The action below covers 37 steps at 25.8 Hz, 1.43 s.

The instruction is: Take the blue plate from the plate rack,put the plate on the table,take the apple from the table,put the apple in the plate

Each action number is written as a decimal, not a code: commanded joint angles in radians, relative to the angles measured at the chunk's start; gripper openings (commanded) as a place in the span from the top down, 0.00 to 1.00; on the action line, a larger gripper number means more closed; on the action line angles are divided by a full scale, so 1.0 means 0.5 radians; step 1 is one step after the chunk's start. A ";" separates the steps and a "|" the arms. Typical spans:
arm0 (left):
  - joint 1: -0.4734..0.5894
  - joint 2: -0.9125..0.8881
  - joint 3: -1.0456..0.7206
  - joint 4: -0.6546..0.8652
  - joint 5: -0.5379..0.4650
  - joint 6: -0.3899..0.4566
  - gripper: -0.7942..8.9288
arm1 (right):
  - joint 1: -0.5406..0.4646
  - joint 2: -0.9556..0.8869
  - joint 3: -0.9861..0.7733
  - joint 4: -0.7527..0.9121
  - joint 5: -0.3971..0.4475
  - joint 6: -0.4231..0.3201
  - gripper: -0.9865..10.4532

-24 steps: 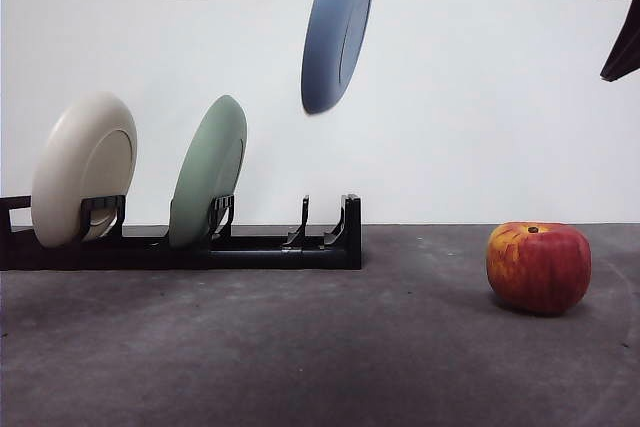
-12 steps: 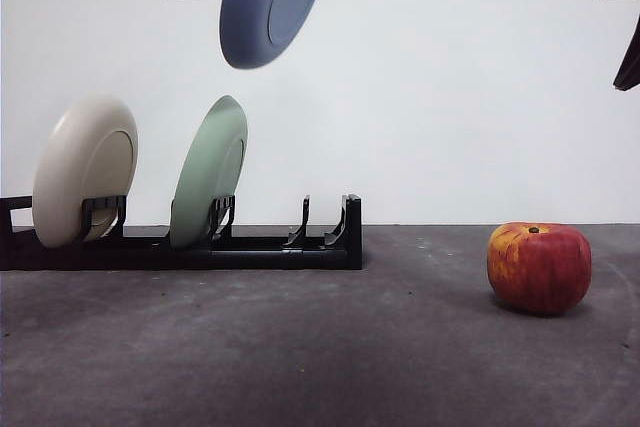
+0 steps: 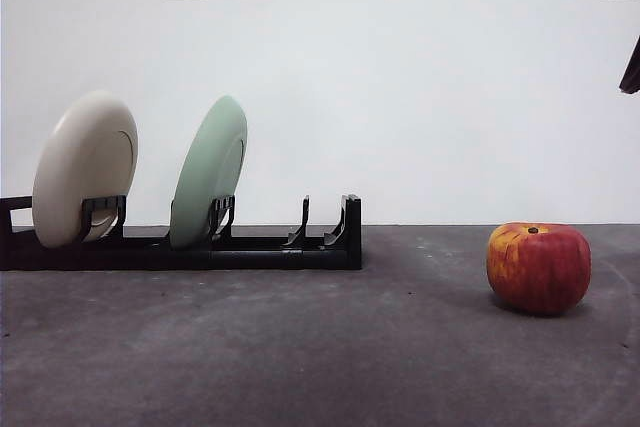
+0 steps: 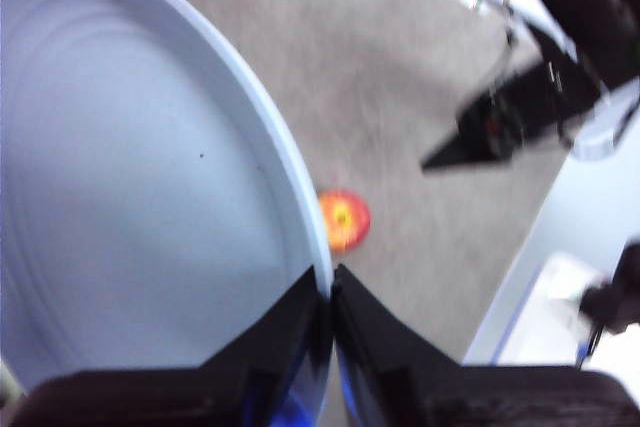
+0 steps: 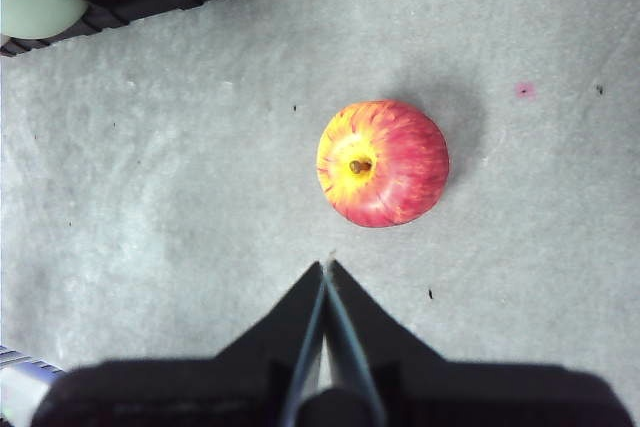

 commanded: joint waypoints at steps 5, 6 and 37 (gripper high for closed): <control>-0.315 -0.246 -0.640 0.010 -0.477 0.055 0.92 | 0.004 0.002 0.008 -0.010 -0.001 -0.012 0.91; -0.352 -0.253 -0.712 0.010 -0.519 0.052 0.92 | 0.005 0.002 0.008 -0.020 -0.001 -0.013 0.91; -0.877 0.497 -1.756 0.612 -0.761 0.105 0.91 | 0.121 0.002 0.008 0.221 0.129 0.064 0.91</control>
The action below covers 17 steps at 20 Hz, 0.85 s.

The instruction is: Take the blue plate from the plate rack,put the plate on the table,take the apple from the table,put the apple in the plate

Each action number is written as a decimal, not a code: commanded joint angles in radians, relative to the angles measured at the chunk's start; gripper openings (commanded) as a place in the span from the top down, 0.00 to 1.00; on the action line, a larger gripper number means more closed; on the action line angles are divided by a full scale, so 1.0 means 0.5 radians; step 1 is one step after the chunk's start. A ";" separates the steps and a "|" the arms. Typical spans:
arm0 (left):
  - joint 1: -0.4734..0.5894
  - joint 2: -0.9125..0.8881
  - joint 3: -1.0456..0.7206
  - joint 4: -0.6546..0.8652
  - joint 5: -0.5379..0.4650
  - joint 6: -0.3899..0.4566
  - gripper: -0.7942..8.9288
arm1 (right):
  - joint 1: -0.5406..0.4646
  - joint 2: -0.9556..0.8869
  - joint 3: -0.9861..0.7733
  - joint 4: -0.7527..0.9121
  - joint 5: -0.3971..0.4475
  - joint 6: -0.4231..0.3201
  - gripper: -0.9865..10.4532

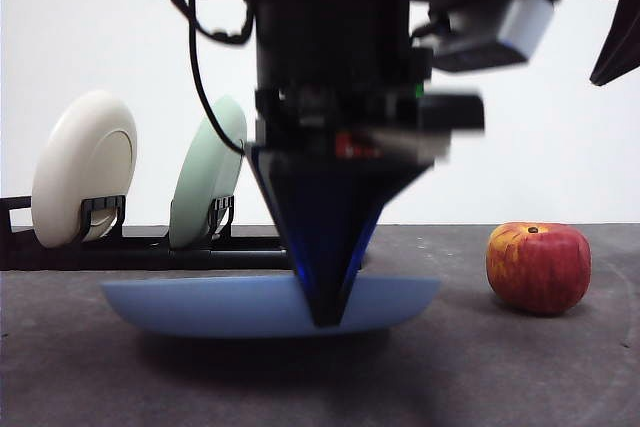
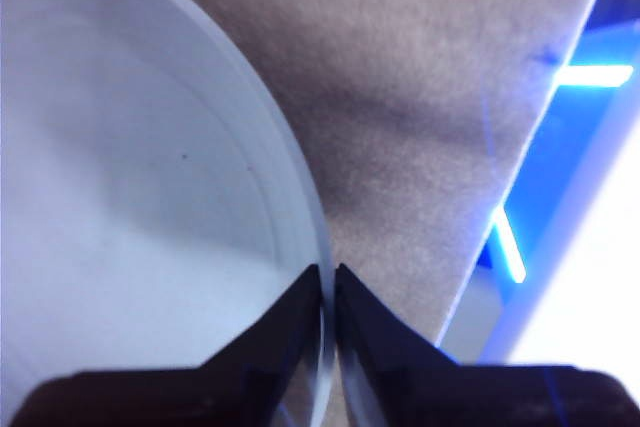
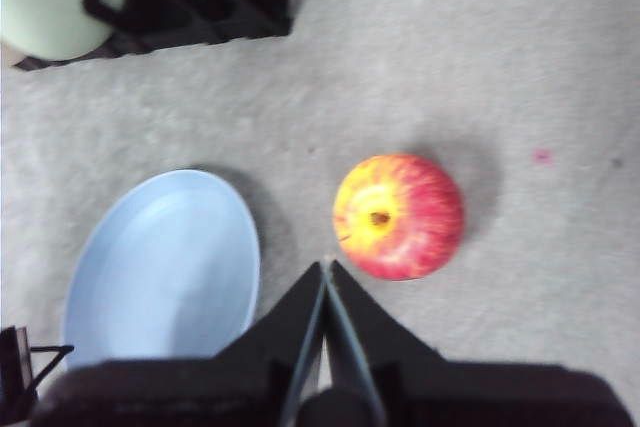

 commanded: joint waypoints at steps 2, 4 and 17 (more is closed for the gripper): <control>0.000 0.043 -0.009 -0.025 0.023 -0.017 0.76 | 0.003 0.002 0.008 0.007 0.108 0.048 0.91; 0.011 0.037 -0.009 -0.031 0.024 -0.054 0.56 | 0.003 0.002 0.008 0.011 0.155 0.060 0.87; 0.027 -0.526 -0.002 -0.149 0.115 -0.318 0.50 | 0.195 0.145 0.013 0.016 0.394 0.107 0.27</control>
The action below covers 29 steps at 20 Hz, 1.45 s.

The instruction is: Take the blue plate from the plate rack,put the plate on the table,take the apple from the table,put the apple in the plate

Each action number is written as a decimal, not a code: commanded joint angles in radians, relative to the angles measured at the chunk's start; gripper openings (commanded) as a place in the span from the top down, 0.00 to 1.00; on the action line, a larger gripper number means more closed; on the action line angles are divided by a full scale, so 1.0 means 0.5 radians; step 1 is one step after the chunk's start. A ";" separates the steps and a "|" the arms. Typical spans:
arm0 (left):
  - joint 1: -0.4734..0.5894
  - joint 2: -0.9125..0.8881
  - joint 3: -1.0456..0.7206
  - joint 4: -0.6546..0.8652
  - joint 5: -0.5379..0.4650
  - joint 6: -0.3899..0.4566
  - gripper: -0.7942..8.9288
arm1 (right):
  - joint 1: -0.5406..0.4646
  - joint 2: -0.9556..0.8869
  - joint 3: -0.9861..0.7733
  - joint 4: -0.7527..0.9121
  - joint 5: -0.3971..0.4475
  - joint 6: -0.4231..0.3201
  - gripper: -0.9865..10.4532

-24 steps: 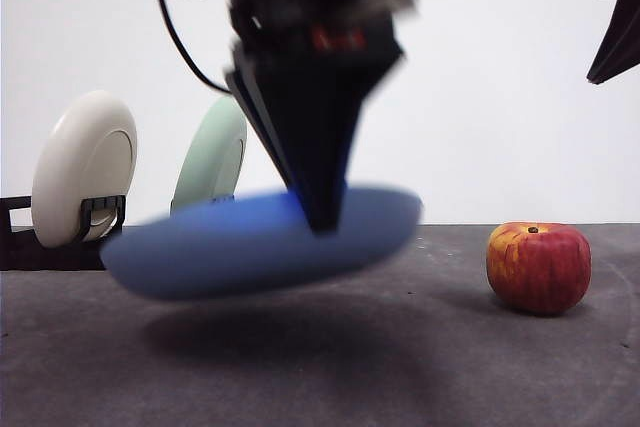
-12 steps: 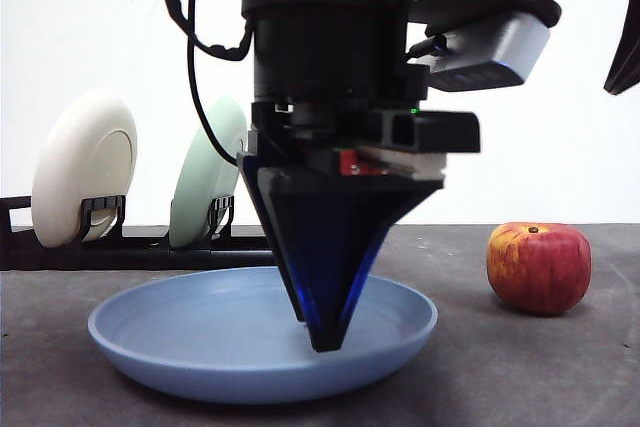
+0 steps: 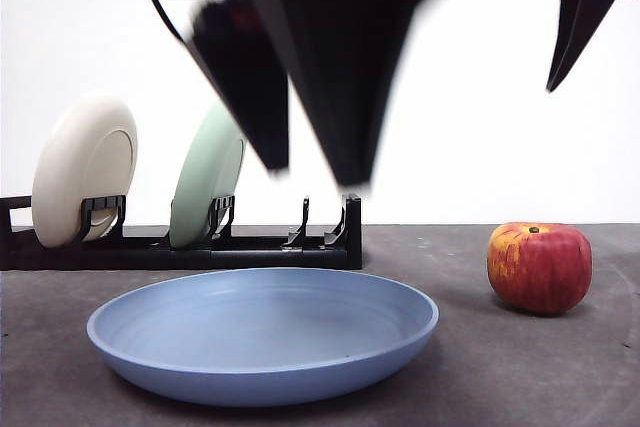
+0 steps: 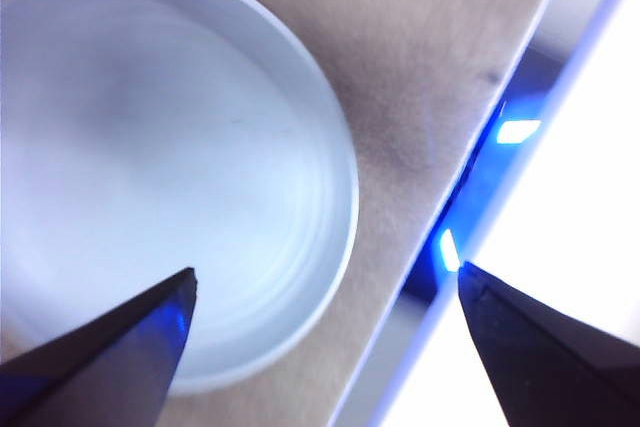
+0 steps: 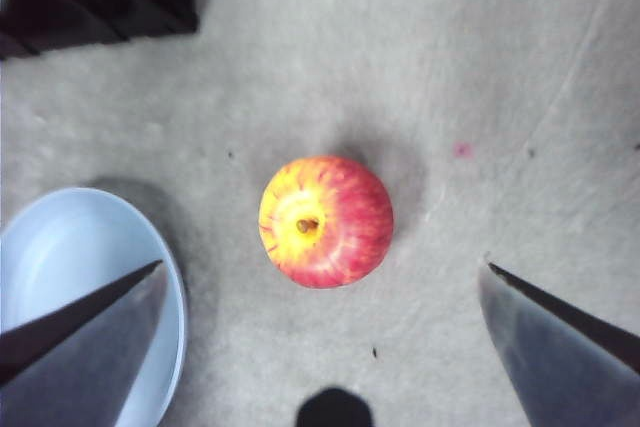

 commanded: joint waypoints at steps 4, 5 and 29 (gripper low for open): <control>0.027 -0.481 -0.002 -0.004 0.000 -0.149 0.93 | 0.175 0.260 0.094 -0.037 0.077 0.017 0.27; 0.034 -0.544 -0.002 0.004 -0.015 -0.179 0.92 | 0.198 0.312 0.130 -0.065 0.130 0.017 0.27; 0.348 -1.116 -0.003 -0.484 -0.776 -0.425 0.93 | 0.427 1.207 0.468 -0.190 0.396 -0.027 0.75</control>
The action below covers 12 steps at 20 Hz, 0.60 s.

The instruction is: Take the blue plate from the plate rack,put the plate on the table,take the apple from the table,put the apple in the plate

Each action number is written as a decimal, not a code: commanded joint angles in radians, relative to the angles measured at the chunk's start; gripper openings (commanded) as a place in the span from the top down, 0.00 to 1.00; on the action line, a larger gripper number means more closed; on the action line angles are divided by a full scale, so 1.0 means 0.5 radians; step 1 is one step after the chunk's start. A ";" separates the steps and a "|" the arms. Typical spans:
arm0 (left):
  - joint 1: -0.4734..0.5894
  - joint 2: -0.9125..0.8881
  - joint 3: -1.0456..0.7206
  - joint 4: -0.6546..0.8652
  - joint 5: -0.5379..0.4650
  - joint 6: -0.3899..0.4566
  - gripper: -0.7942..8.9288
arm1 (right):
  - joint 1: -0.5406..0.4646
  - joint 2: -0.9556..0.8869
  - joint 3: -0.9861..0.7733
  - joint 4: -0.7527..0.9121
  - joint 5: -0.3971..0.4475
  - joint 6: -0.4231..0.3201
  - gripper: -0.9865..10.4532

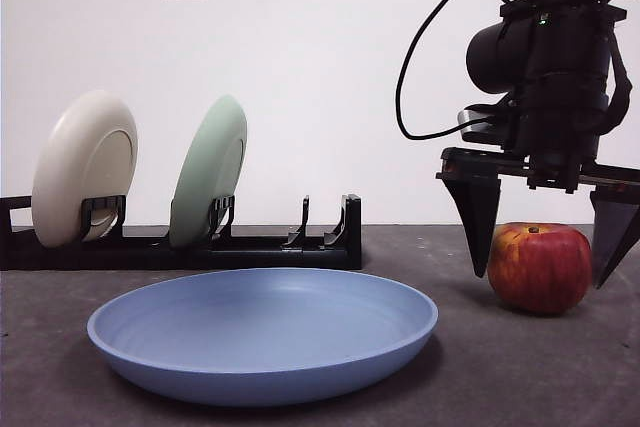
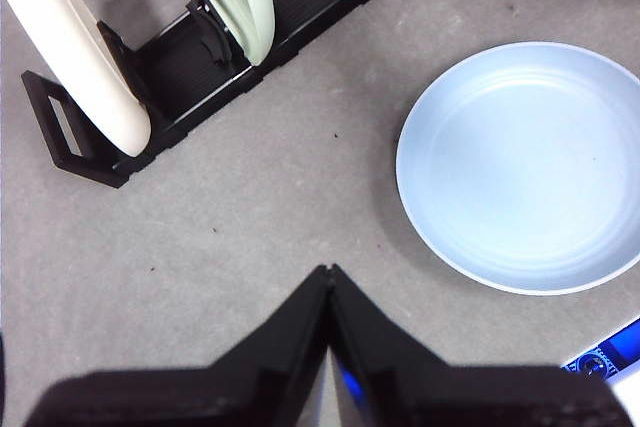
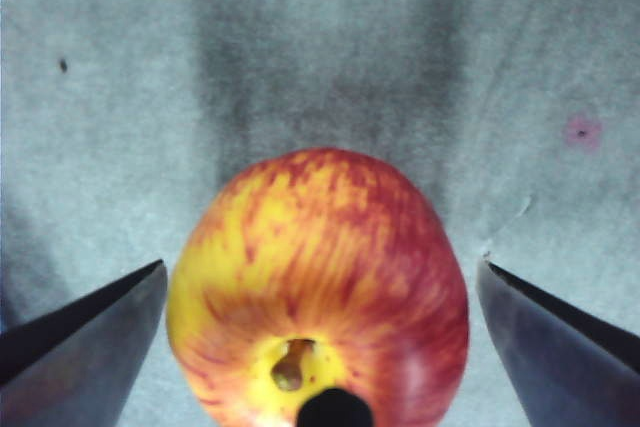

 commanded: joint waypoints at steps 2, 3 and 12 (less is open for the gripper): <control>0.007 -0.031 -0.004 0.001 -0.008 0.008 0.93 | 0.002 0.019 0.002 0.008 0.000 -0.007 0.87; 0.007 -0.046 -0.004 0.001 -0.010 0.009 0.93 | 0.002 0.019 0.002 0.008 0.001 -0.006 0.87; 0.007 -0.209 -0.004 0.000 -0.419 0.108 0.92 | 0.031 0.010 0.681 -0.313 0.004 -0.051 0.92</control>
